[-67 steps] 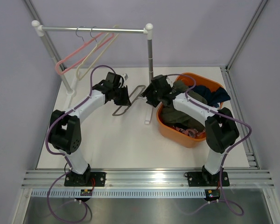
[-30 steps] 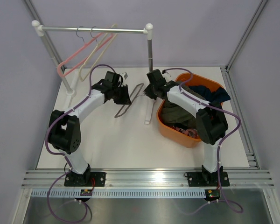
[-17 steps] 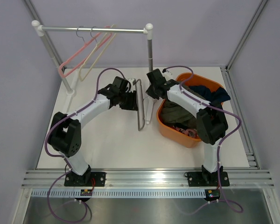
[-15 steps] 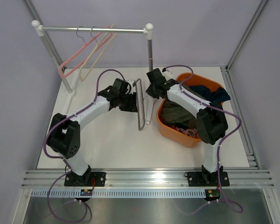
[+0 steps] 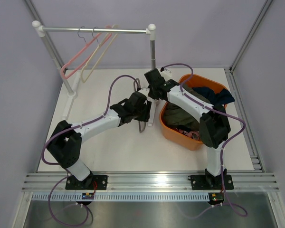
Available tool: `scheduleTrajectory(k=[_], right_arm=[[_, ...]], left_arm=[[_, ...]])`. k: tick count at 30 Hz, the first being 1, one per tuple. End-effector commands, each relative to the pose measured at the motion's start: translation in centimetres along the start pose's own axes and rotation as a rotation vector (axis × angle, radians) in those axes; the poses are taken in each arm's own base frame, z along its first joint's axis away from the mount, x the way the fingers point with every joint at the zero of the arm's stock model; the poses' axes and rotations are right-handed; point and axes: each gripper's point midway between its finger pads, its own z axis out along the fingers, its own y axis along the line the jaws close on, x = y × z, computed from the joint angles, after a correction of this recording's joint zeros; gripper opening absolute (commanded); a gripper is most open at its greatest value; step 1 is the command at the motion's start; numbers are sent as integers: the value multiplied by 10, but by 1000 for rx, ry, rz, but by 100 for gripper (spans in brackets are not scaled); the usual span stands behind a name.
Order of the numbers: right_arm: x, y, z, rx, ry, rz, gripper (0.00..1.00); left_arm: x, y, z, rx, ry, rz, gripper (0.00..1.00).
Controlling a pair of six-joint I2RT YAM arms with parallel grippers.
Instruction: Remove the shorts from the hanger
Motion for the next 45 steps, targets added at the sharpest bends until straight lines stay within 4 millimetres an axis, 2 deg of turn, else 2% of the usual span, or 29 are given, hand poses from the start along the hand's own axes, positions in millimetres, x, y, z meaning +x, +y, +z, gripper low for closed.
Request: scheduleTrajectory(k=[1,7,8,20,32,40,45], right_arm=[[-13,13,-10,-13,-52,-7,0],[-17,22,-27,-63,-44,-8,0],[-20,30,-37,-93,-38,-1,0],[-19,53,-54,-143,-19,-37,0],[-18,61,-62,-142,-21,-72,0],[-15,66,-72,-181,6,-104,0],[-18,66,-77,-185,0,-115,0]], left_arm=[[-34,3,-5,-75,-152,-17,50],[-28,16,-2,-179,-159,3,50],[-26,19,1,-194,-171,1,50],[-22,21,3,-211,-203,23,51],[-24,16,-3,-279,-219,111,51],[-20,23,-6,-322,-227,146,50],[-23,25,-10,-358,-236,157,43]])
